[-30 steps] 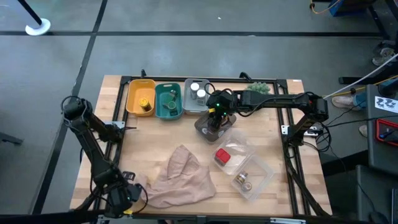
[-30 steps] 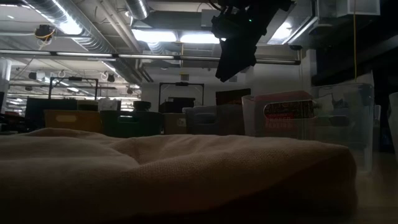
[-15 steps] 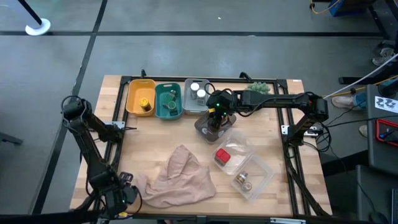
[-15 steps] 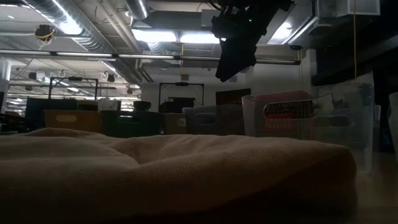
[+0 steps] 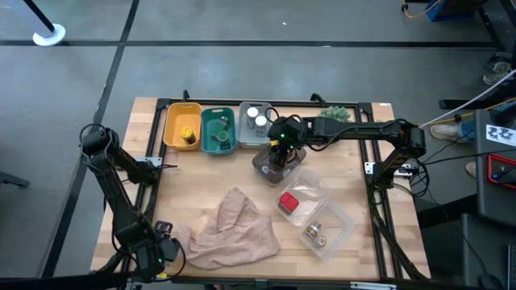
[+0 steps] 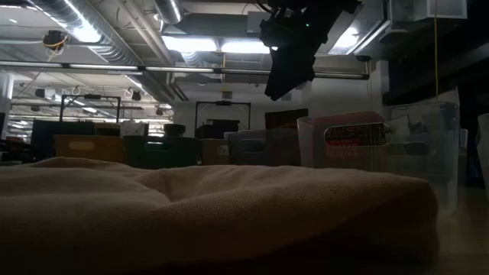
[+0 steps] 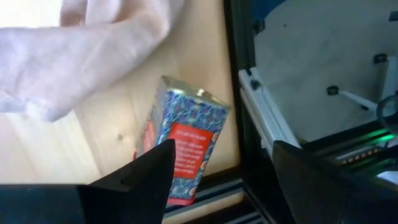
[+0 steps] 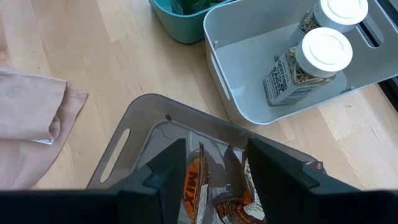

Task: Sort spices by type
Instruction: Put the red seasoning can into the left transparent bin

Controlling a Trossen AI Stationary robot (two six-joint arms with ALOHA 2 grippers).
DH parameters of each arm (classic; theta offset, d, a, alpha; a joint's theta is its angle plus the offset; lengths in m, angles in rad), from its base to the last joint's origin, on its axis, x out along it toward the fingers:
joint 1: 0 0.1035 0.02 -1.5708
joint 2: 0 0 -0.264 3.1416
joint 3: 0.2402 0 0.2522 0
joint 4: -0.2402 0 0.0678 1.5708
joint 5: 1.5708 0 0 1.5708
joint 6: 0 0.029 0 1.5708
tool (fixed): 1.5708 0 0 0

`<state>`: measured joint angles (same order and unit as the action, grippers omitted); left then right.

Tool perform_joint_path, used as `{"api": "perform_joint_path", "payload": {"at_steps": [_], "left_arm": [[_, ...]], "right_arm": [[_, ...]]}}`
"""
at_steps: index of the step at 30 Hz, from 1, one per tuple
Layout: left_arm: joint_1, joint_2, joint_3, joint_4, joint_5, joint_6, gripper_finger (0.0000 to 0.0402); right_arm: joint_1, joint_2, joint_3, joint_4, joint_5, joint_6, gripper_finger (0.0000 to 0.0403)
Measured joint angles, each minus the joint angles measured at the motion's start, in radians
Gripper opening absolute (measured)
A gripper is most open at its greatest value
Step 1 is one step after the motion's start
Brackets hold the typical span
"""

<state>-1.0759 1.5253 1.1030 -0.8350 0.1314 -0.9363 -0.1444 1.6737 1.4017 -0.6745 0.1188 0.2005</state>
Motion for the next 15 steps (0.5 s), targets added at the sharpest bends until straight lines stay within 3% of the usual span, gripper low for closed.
{"api": "perform_joint_path", "payload": {"at_steps": [15], "left_arm": [[-0.005,0.066,0.000,-0.117,0.000,0.022,0.0253]], "right_arm": [[0.000,0.000,0.000,0.000,0.000,0.000,0.0172]]}}
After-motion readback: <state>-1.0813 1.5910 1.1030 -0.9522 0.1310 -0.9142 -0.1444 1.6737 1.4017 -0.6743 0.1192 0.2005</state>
